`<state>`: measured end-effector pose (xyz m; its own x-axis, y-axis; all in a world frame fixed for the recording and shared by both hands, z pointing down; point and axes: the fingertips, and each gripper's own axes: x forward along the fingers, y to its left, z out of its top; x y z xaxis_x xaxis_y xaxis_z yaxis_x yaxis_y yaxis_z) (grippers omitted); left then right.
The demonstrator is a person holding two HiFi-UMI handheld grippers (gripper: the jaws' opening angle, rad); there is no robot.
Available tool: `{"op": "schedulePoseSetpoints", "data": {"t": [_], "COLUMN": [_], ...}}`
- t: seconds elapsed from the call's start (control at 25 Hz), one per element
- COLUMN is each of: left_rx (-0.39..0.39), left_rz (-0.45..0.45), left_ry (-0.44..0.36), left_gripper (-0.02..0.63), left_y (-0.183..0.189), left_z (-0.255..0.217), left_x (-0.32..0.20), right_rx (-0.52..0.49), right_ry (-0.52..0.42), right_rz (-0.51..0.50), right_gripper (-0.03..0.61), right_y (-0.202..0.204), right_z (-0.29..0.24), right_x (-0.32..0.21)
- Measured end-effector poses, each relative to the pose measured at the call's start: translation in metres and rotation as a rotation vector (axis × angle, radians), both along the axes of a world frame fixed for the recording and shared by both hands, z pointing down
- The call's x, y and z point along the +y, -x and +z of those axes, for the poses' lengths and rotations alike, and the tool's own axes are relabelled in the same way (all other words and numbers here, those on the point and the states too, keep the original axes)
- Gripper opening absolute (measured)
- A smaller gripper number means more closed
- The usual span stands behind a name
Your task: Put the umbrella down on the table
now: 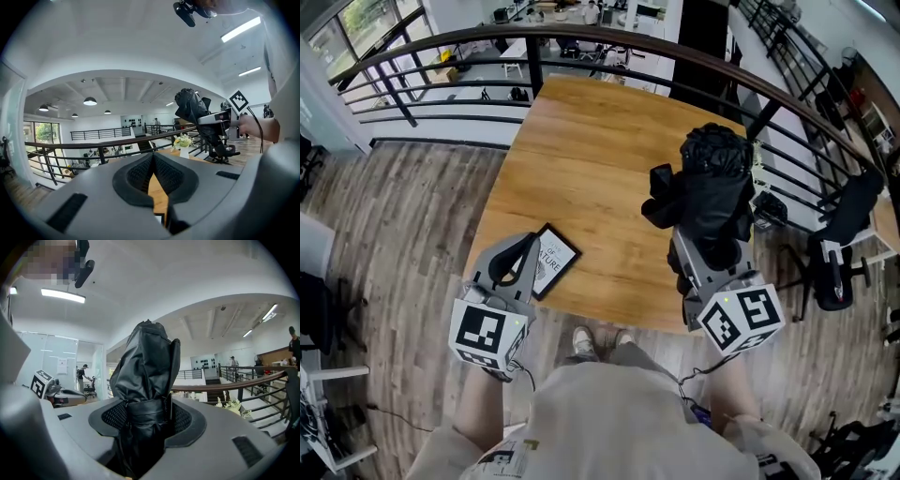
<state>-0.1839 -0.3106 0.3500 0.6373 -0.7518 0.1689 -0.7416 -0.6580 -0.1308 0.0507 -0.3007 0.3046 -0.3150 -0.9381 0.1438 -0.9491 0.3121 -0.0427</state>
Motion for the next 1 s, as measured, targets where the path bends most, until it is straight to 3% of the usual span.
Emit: {"op": "schedulePoseSetpoints", "data": {"t": [0.24,0.64,1.0], "left_rx": [0.049,0.011,0.014], "left_rz": [-0.035,-0.042,-0.051], "left_ry": [-0.025,-0.062,0.03], "left_gripper": [0.017,0.017,0.017], "left_y": [-0.009,-0.047,-0.066], "left_z": [-0.019,-0.013,0.032], "left_x": [-0.025,-0.073,-0.118], "right_rx": [-0.033,-0.044,0.004], "right_ry": [0.043,0.102,0.271], "right_rz": [-0.037,-0.095,-0.097], "right_gripper": [0.253,0.255,0.255], "right_y": [-0.007,-0.017,-0.015], "right_z": [0.006,0.04,0.126], "right_x": [-0.032,-0.095,-0.152]}}
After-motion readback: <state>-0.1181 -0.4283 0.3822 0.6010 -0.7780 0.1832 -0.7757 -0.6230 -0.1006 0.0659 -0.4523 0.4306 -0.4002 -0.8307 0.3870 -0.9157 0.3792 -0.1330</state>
